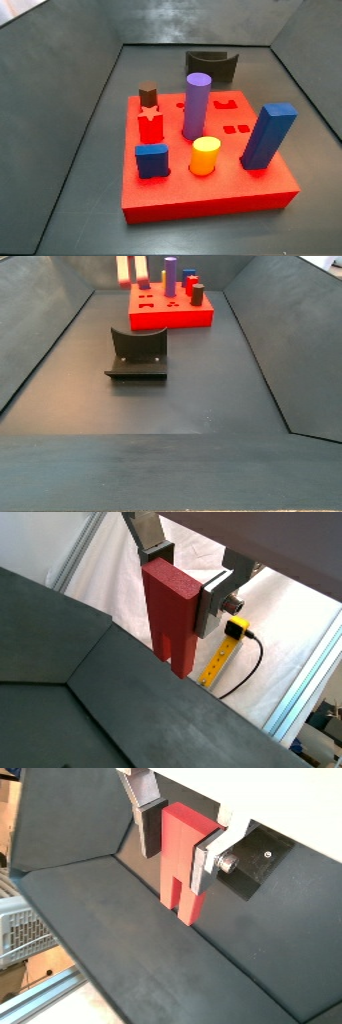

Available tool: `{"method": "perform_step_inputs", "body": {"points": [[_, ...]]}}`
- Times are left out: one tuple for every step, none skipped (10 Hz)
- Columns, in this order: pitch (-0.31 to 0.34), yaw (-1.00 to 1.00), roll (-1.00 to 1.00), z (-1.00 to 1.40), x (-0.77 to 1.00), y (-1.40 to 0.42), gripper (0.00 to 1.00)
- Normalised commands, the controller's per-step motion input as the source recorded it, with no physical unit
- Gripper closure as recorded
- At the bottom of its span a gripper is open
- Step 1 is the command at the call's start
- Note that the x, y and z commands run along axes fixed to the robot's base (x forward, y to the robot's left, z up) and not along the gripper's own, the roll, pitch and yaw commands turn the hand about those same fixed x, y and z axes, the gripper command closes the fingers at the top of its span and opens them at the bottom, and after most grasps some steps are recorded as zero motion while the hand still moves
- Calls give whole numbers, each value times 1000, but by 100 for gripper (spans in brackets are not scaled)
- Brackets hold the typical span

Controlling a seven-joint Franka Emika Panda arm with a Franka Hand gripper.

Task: Pick up the double-square object. Move up. Place the double-square object on the fixture. Regrasp the double-square object. Move to above the board. Insert the double-square object.
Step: Move to above the board.

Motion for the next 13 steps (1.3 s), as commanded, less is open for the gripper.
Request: {"method": "perform_step_inputs", "body": {"points": [[25, 70, -45, 1000, -2, 18, 100], [40, 49, -45, 1000, 0, 8, 100], [54, 40, -46, 918, 4, -1, 100], [69, 39, -53, 753, 10, -8, 100], [87, 37, -57, 590, 14, -10, 100], [112, 42, -56, 376, 17, -15, 100], [125, 51, -57, 215, 19, -18, 100], [-54, -22, -1000, -53, -490, -1000, 100], [-57, -19, -1000, -51, -489, -1000, 100], [-80, -20, -1000, -44, -523, -1000, 100], [-88, -23, -1000, -52, -528, -1000, 100], [-96, -29, -1000, -45, -545, -1000, 100], [-100, -34, -1000, -46, -554, -1000, 100]]}}
